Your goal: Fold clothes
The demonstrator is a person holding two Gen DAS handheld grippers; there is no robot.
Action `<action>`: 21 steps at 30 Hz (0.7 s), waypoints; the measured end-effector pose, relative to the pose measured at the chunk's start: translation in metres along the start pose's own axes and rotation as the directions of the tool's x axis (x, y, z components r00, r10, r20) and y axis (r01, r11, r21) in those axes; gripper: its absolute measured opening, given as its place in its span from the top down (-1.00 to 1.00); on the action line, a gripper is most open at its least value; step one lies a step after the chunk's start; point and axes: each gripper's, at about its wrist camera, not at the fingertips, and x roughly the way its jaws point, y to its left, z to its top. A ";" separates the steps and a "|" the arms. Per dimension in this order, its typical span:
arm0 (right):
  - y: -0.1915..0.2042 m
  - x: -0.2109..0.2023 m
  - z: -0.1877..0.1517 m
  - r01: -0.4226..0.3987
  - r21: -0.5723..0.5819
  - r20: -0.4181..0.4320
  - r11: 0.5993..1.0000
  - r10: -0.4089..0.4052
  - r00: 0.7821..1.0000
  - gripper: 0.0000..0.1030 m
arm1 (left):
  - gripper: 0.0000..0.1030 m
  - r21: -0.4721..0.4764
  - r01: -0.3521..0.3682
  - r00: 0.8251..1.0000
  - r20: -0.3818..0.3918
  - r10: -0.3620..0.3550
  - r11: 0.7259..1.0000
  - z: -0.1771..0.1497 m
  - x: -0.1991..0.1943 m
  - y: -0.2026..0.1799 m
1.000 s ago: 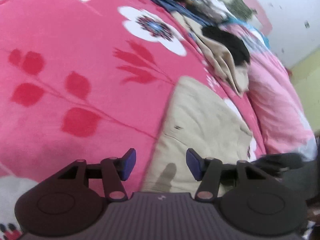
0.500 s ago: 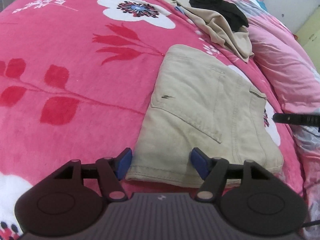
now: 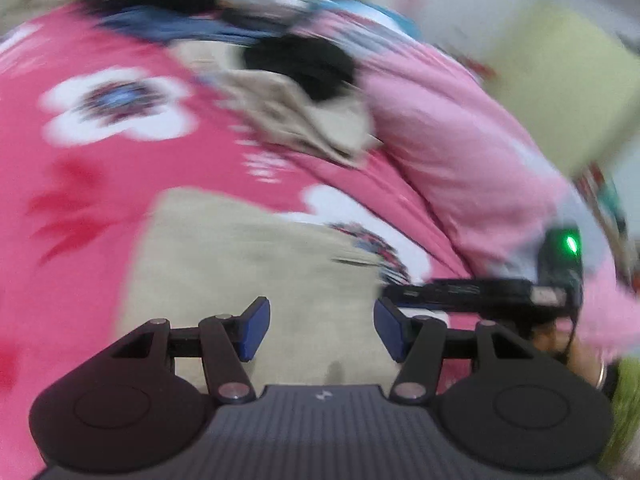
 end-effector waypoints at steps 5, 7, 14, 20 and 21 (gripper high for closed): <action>-0.004 0.012 0.000 0.011 -0.032 0.005 0.999 -0.011 1.000 0.47 | -0.13 0.285 -0.015 0.993 -0.104 0.047 0.958 0.000 0.053 -0.050; -0.010 0.015 0.001 -0.014 -0.007 0.009 1.000 0.014 1.000 0.46 | -0.10 0.360 -0.036 0.988 -0.128 0.087 0.932 -0.011 0.065 -0.063; -0.012 0.017 -0.002 -0.082 -0.050 0.017 0.995 0.083 0.996 0.80 | 0.36 0.458 -0.179 0.968 -0.078 0.240 0.871 -0.032 0.073 -0.078; -0.009 0.014 -0.002 -0.068 -0.070 0.025 0.995 0.070 0.997 0.63 | 0.51 0.487 -0.222 0.953 -0.076 0.294 0.844 -0.029 0.077 -0.083; -0.013 0.017 -0.002 -0.073 -0.037 0.017 0.997 0.074 0.997 0.50 | 0.35 0.505 -0.225 0.950 -0.077 0.303 0.833 -0.029 0.078 -0.086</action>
